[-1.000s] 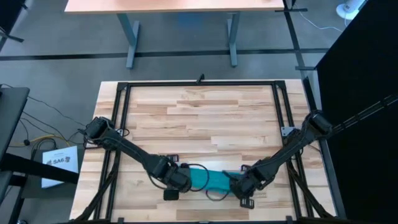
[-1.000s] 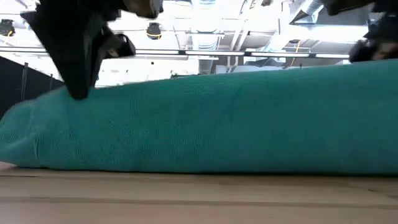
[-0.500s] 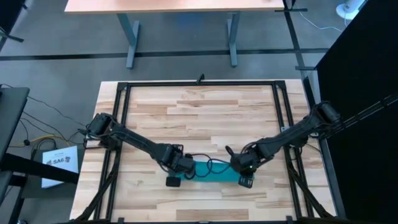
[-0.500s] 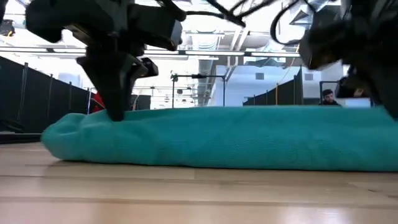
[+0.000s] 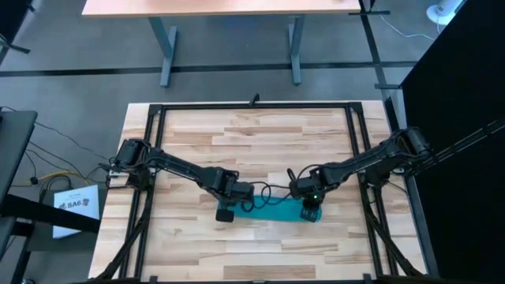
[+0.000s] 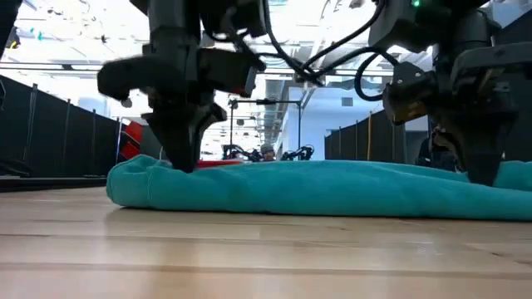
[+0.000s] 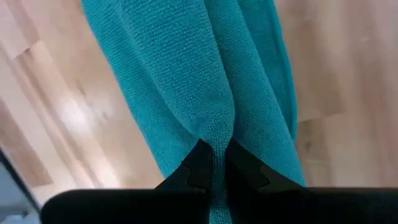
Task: Roll towel
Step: Roll the blue towel
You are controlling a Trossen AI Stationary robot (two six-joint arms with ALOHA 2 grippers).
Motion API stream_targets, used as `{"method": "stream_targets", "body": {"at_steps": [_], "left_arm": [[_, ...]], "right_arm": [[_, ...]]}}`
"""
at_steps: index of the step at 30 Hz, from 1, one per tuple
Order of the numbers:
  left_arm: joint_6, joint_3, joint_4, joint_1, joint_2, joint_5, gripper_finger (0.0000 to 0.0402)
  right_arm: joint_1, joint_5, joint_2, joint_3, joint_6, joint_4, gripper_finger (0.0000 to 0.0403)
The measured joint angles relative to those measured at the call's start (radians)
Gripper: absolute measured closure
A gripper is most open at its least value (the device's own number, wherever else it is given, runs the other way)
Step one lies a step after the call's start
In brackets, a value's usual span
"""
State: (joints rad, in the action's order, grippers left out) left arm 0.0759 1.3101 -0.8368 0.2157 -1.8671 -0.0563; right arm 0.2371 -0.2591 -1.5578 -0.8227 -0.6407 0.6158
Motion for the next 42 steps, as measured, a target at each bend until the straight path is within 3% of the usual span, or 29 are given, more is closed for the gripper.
{"method": "stream_targets", "body": {"at_steps": [6, 12, 22, 24, 26, 28, 30, 37, 42], "left_arm": [[0.015, -0.077, 0.025, -0.026, 0.0, -0.024, 0.0383], [0.038, -0.059, -0.065, -0.035, 0.038, -0.047, 0.0347], [0.071, -0.008, -0.069, -0.032, 0.189, -0.093, 0.0332], [0.085, -0.008, -0.04, -0.032, 0.199, -0.08, 0.0332], [0.098, -0.008, -0.004, -0.023, 0.199, 0.0, 0.0331], [0.098, -0.008, 0.044, 0.0, 0.186, 0.101, 0.0331], [0.093, -0.007, 0.082, 0.029, 0.158, 0.136, 0.0331], [0.025, -0.009, 0.049, 0.044, 0.053, 0.134, 0.0331], [0.013, -0.08, 0.072, 0.026, 0.047, 0.137, 0.0331]], "right_arm": [[-0.032, 0.034, 0.0, 0.0, 0.021, -0.004, 0.0354], [-0.042, 0.037, 0.022, -0.034, 0.018, 0.078, 0.0318], [-0.04, 0.042, 0.168, -0.083, 0.016, 0.077, 0.0311], [-0.033, 0.046, 0.181, -0.082, 0.021, 0.032, 0.0311], [-0.013, 0.046, 0.18, -0.082, 0.037, -0.04, 0.0311], [0.016, 0.029, 0.16, -0.083, 0.046, -0.123, 0.031], [0.04, 0.017, 0.121, -0.084, 0.05, -0.165, 0.031], [0.049, -0.025, -0.061, -0.082, 0.109, -0.082, 0.031], [0.026, -0.031, -0.096, -0.07, 0.15, -0.083, 0.031]]}}
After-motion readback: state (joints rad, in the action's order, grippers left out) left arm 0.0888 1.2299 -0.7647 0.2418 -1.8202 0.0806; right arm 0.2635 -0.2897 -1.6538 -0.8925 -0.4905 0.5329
